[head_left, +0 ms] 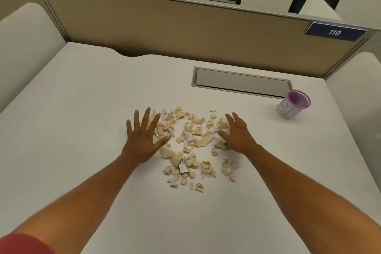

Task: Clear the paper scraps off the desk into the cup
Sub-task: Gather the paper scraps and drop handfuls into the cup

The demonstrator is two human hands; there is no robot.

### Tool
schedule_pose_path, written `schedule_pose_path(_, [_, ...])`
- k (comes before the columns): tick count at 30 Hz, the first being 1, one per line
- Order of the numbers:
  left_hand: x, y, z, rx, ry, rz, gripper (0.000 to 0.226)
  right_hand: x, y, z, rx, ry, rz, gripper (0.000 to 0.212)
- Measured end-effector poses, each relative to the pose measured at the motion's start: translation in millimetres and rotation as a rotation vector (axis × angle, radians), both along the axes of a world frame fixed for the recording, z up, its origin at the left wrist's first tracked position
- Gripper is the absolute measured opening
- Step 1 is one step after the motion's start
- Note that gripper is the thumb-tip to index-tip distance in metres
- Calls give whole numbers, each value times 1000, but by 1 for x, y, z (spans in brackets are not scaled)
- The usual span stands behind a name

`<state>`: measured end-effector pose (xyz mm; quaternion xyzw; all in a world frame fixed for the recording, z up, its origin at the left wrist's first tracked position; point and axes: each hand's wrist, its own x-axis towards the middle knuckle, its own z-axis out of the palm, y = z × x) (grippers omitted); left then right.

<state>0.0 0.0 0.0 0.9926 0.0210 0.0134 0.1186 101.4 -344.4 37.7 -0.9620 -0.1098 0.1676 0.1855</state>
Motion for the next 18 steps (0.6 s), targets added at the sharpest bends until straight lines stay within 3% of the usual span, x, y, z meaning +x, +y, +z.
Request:
schedule_pose_path(5, [13,-11,-7,-21,76,-60,91,9,29,-5,-146,38,9,76])
schedule_pose_path(12, [19,-55,-20,-79,79,-244,81,-35,85,-19,-97,-27,139,66])
schedule_pose_path(16, [13,-60,-20,-241,-90,-256,66,-53,84,-13,1,-103,120,52])
schedule_pose_path(18, [21,-51,-15,-183,-254,-227,58,-40,76,-5,50,-180,70,47])
